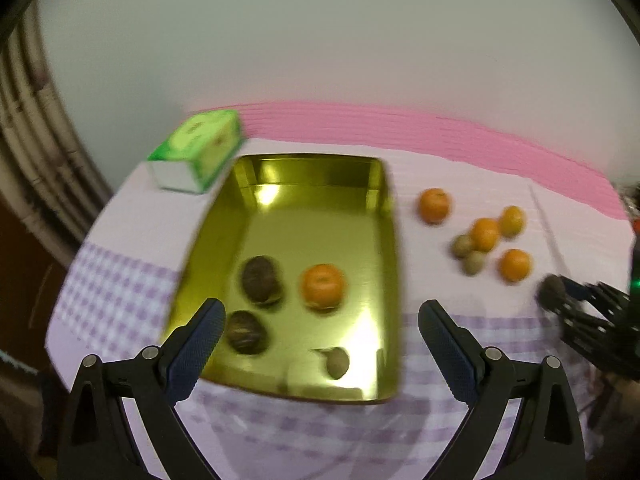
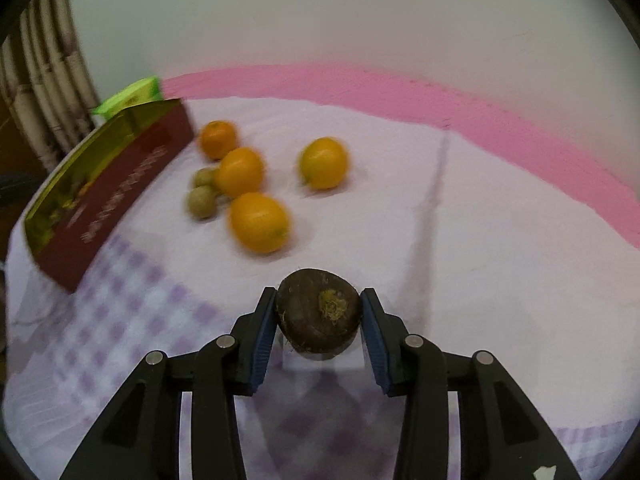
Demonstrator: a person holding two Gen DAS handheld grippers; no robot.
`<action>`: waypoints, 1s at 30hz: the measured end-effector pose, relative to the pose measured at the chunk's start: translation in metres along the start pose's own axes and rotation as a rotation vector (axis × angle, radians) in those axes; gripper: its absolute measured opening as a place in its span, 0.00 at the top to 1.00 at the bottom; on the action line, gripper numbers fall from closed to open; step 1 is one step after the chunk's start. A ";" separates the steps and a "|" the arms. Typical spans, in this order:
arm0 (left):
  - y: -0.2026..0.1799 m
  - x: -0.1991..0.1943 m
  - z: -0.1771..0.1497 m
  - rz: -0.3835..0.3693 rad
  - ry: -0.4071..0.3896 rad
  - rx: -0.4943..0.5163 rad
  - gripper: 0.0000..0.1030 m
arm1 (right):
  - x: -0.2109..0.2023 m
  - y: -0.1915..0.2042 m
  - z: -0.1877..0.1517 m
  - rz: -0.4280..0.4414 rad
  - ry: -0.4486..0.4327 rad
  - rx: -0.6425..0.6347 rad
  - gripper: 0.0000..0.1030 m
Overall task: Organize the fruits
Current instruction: 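Grasp two stacked longans with the left tool while the right tool holds the passion fruit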
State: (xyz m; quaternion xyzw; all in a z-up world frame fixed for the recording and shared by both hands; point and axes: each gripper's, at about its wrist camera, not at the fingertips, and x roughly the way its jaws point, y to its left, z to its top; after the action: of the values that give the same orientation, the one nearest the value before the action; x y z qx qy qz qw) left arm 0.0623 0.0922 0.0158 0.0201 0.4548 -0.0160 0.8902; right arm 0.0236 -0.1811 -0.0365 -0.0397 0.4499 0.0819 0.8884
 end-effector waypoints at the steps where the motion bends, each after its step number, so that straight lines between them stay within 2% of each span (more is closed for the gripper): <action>1: -0.009 0.001 0.002 -0.018 0.004 0.011 0.06 | 0.001 -0.004 0.001 -0.012 -0.003 0.005 0.62; 8: -0.062 0.013 0.010 -0.120 0.005 0.077 0.06 | 0.009 -0.037 0.010 -0.139 -0.048 0.037 0.62; 15: -0.089 0.040 0.022 -0.192 0.067 0.053 0.07 | 0.017 -0.051 0.017 -0.138 -0.054 0.046 0.62; 18: -0.099 0.054 0.028 -0.211 0.101 0.023 0.14 | 0.020 -0.053 0.018 -0.129 -0.047 0.052 0.62; 20: -0.104 0.065 0.031 -0.211 0.130 0.014 0.24 | 0.020 -0.058 0.017 -0.103 -0.046 0.071 0.62; 22: -0.105 0.075 0.031 -0.216 0.162 -0.011 0.29 | 0.020 -0.060 0.018 -0.092 -0.047 0.081 0.62; 25: -0.105 0.090 0.032 -0.252 0.220 -0.064 0.44 | 0.020 -0.057 0.017 -0.101 -0.046 0.074 0.62; 30: -0.113 0.105 0.033 -0.267 0.251 -0.088 0.49 | 0.020 -0.058 0.017 -0.096 -0.046 0.076 0.62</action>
State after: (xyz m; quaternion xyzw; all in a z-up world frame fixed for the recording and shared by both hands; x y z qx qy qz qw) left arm 0.1455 -0.0229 -0.0524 -0.0774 0.5610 -0.1116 0.8166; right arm 0.0591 -0.2334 -0.0433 -0.0256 0.4295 0.0229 0.9024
